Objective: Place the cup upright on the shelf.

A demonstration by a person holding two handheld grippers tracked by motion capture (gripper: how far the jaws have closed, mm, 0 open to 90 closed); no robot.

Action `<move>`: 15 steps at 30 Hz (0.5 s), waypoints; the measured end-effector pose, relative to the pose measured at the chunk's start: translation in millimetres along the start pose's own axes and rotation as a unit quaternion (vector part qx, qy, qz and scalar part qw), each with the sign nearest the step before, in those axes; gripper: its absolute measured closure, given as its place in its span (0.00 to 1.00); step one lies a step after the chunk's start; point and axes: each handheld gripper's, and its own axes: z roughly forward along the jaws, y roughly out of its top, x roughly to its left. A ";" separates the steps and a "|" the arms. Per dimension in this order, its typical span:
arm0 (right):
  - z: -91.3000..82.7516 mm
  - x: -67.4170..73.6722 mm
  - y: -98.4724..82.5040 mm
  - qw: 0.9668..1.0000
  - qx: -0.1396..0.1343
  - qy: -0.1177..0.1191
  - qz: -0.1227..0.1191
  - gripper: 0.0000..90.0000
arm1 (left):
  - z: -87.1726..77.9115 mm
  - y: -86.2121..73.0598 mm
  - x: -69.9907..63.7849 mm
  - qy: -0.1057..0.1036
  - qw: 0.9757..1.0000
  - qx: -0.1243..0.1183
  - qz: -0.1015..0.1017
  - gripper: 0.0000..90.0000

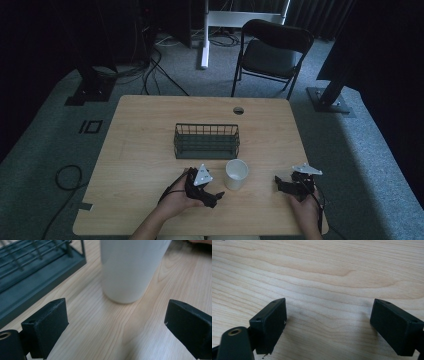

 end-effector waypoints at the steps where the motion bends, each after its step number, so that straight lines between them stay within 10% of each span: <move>1: 0.0 -0.1 0.0 1.000 0.000 0.000 0.000 0.15 | 1.9 1.7 -0.9 -0.003 1.000 -0.002 -0.001 0.06; 15: 0.0 -0.1 0.0 1.000 0.000 0.000 -0.001 0.15 | 25.4 22.6 -9.8 -0.011 1.000 -0.024 -0.006 0.06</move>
